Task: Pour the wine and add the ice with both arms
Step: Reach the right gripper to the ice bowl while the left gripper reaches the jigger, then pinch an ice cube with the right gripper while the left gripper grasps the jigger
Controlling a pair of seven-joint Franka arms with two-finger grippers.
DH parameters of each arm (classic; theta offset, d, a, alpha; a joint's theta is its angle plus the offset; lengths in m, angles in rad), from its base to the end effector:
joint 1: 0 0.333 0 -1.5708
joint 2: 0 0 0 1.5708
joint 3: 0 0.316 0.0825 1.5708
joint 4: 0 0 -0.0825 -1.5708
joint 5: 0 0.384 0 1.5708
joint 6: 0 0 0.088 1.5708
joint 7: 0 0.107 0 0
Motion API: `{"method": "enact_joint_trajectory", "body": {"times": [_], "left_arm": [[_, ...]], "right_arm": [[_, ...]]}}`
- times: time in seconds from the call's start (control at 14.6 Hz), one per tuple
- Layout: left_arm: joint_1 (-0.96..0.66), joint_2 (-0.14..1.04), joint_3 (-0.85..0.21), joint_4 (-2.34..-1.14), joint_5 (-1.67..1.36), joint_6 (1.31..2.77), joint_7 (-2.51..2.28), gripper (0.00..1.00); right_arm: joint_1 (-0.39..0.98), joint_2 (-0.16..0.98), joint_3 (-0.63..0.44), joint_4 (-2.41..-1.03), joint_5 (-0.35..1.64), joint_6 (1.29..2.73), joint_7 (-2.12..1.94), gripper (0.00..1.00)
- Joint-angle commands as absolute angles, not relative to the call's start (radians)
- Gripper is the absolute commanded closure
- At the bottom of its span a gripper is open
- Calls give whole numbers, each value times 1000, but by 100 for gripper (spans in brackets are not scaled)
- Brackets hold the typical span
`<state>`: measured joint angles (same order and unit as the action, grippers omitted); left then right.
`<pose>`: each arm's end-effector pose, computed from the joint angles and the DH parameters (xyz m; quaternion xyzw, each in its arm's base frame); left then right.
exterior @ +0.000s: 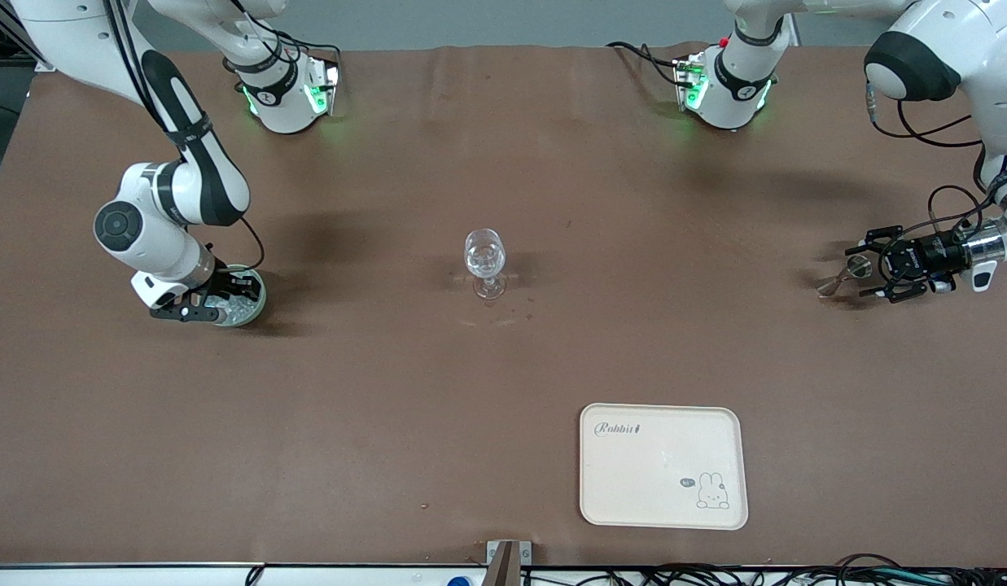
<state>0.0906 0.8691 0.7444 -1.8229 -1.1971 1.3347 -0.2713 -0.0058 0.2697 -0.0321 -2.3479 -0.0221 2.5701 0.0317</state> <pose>0.4564 0.3111 0.1352 0.5791 0.6344 -0.3330 0.3890 0.5097 -0.0194 0.2134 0.9994 -0.0249 -0.0237 0.0100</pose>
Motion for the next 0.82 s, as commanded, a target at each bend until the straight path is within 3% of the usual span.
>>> {"method": "enact_joint_trajectory", "body": {"times": [0.0, 0.34, 0.62, 0.75], "left_arm": [[84, 871, 750, -1856, -1247, 1325, -267, 9], [77, 876, 739, -1899, -1298, 1325, -256, 17], [77, 876, 739, -1899, -1311, 1327, -262, 28], [78, 876, 738, -1901, -1313, 1327, -258, 40]], "right_arm": [[-15, 259, -31, -2361, -21, 2554, 11, 64], [-15, 258, -31, -2315, -11, 2476, 15, 85], [-15, 256, -29, -2241, -6, 2340, 26, 92], [-12, 256, -31, -2208, 14, 2289, 26, 93]]}}
